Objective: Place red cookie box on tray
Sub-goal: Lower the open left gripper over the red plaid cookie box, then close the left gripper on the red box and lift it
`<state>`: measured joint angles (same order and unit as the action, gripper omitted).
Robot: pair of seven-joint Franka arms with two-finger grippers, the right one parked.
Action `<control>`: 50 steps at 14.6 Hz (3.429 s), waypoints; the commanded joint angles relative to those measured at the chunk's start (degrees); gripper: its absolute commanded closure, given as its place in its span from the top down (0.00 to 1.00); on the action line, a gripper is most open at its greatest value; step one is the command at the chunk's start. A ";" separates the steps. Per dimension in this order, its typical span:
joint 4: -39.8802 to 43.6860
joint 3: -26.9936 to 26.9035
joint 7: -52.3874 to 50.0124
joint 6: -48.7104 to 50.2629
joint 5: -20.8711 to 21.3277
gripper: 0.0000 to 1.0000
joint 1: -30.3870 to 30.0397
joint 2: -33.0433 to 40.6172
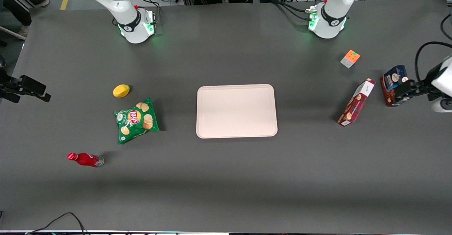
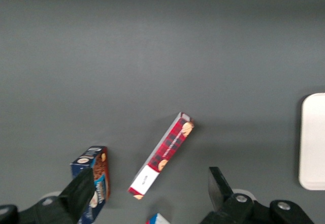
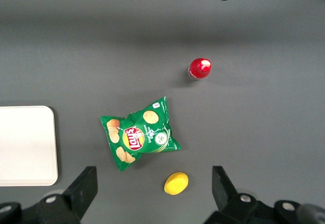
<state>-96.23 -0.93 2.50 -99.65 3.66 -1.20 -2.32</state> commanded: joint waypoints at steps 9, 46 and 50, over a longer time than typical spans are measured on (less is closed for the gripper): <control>-14.66 -3.55 20.94 -1.23 -1.90 1.00 -0.65 2.05; -52.22 -3.11 39.34 -62.60 -0.76 0.18 -2.67 -6.47; -44.34 -3.11 39.25 -51.94 -0.85 0.14 -2.67 -4.01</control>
<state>-146.74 -4.09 40.80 -161.55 2.66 -3.51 -9.42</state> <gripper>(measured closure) 0.718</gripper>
